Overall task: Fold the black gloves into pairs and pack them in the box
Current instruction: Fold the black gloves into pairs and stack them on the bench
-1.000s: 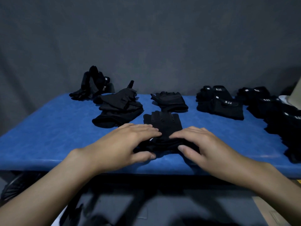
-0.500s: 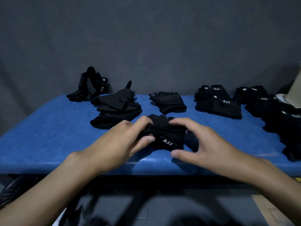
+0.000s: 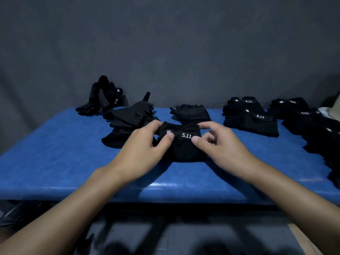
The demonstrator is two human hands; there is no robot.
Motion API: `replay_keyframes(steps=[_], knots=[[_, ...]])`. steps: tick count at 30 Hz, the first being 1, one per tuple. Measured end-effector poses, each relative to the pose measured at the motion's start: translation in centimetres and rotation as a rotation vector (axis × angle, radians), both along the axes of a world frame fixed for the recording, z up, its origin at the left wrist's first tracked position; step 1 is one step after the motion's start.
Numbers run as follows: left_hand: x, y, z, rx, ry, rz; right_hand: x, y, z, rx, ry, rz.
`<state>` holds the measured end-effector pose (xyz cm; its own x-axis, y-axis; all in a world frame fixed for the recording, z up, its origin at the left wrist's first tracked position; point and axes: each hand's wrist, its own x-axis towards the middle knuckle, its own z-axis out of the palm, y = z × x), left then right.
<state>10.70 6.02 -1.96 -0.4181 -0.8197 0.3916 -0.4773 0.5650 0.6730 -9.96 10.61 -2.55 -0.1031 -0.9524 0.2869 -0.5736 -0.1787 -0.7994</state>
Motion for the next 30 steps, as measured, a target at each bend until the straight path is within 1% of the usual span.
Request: replay_keyframes(steps=[4, 7, 11, 13, 14, 16, 17, 19, 22, 24, 26, 28, 30], knots=[[-0.2, -0.8, -0.5, 0.011, -0.01, 0.059, 0.2, -0.8, 0.0, 0.022, 0.037, -0.053], [-0.3, -1.1, -0.8, -0.031, -0.021, 0.05, 0.3, -1.3, -0.1, 0.035, 0.04, -0.093], [-0.5, -1.5, -0.9, -0.061, -0.031, 0.088, 0.5, -1.6, -0.2, 0.046, 0.052, -0.133], [-0.6, -1.7, -1.0, -0.071, -0.037, 0.101, 0.7, -1.4, -0.3, 0.021, 0.128, -0.145], [-0.7, -1.7, -1.0, -0.076, -0.044, 0.104, 0.9, -1.1, -0.3, -0.009, 0.208, -0.143], [-0.9, -1.7, -1.0, -0.092, -0.055, 0.104, 1.1, -0.6, -0.2, -0.11, 0.366, -0.082], [-1.0, -1.7, -1.0, -0.098, -0.058, 0.101, 1.0, -0.4, -0.1, -0.159, 0.408, -0.023], [-1.1, -1.5, -0.9, -0.115, -0.066, 0.094, 0.7, -0.2, -0.1, -0.194, 0.458, 0.074], [-0.9, -1.3, -0.8, -0.203, -0.102, 0.075, 0.3, -0.4, -0.4, -0.157, 0.505, 0.09], [-0.7, -1.4, -0.6, -0.279, -0.151, 0.038, 0.2, -0.4, -0.7, -0.121, 0.497, 0.096], [-0.3, -1.5, -0.5, -0.348, -0.249, 0.018, 0.1, -0.5, -0.8, -0.097, 0.491, 0.109], [0.3, -1.5, -0.2, -0.35, -0.332, 0.015, 0.0, -0.6, -0.8, -0.078, 0.478, 0.117], [0.8, -1.6, 0.0, -0.311, -0.384, 0.001, 0.0, -0.6, -0.8, -0.062, 0.463, 0.12]])
